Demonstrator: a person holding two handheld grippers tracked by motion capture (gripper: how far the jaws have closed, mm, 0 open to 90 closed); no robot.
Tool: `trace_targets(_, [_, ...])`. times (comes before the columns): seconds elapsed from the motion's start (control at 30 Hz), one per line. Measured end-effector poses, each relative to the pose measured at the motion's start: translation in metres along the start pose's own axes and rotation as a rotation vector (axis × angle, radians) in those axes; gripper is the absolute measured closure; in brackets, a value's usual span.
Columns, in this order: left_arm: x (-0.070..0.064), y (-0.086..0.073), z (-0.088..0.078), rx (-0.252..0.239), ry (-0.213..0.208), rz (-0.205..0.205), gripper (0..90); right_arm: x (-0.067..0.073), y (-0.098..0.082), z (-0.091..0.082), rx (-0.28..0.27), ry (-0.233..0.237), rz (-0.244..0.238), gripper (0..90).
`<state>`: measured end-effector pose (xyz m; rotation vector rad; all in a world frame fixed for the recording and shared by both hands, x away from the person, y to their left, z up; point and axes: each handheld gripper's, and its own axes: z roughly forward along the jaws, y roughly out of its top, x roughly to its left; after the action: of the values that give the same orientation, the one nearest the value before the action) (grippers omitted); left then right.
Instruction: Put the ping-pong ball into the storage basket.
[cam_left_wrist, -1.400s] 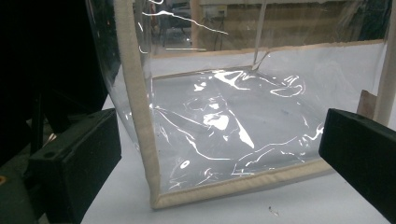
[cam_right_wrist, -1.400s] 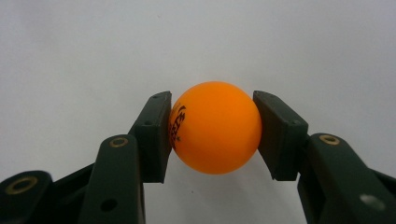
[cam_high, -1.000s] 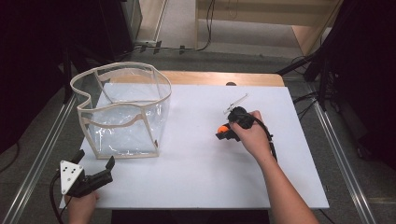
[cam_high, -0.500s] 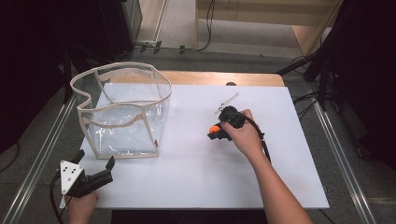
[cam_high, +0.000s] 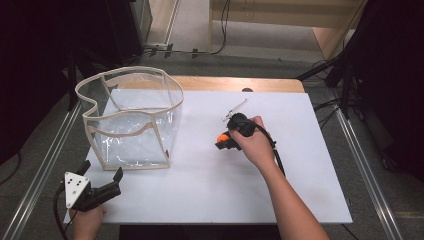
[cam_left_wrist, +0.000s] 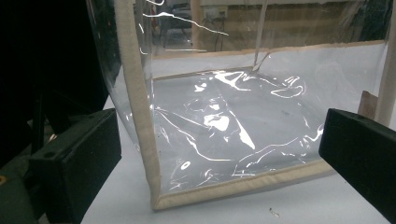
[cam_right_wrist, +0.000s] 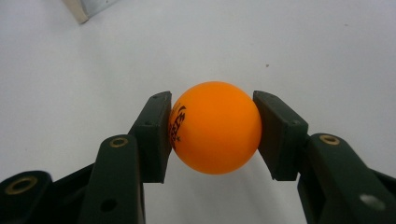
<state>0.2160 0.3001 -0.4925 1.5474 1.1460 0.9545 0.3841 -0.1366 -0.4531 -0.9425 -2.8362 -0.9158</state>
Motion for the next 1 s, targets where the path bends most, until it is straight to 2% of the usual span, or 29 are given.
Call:
trace_targets(0.23, [0.000,0.000,0.000,0.000,-0.001,0.000,0.0,0.005,0.006,0.003,0.014,-0.001,-0.013,47.5])
trace_targets(1.0, [0.000,0.000,0.000,0.001,-0.004,0.001,0.0,0.019,0.026,0.008,0.008,0.017,-0.069,47.6])
